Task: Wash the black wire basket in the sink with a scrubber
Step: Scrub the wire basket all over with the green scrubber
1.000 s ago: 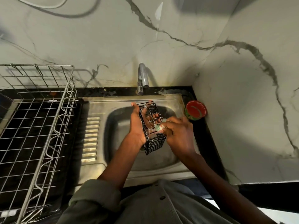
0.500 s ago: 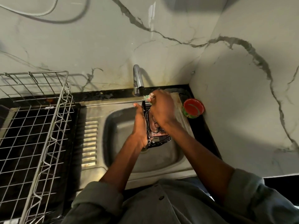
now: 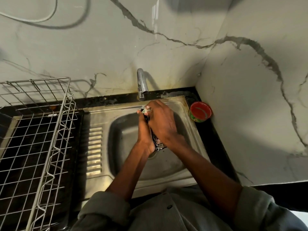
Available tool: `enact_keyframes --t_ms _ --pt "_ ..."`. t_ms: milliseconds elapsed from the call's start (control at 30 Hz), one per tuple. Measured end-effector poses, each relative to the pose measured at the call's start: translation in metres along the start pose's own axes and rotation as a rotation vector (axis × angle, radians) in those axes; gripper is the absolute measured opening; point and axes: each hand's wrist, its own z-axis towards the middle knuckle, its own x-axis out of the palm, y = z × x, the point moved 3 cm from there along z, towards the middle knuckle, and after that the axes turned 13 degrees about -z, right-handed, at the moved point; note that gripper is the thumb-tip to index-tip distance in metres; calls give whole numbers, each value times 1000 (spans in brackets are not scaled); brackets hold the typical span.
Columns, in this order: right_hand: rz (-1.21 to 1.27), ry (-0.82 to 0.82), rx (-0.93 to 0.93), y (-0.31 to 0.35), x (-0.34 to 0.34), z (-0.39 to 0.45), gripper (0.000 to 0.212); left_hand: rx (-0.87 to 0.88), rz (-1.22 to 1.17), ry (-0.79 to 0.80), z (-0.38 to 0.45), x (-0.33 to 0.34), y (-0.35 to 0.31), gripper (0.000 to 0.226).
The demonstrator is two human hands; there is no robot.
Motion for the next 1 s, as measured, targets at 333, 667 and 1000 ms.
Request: enact_keyframes --t_ms 333,667,1000 --pt "23 132 -117 3 -3 -17 43 31 21 -58 -3 -2 -11 44" --pt "-97 111 26 -18 0 31 25 -15 218 37 -13 5 3 73" --pt "-3 142 76 -27 -19 8 24 -2 205 -2 -7 2 7 72"
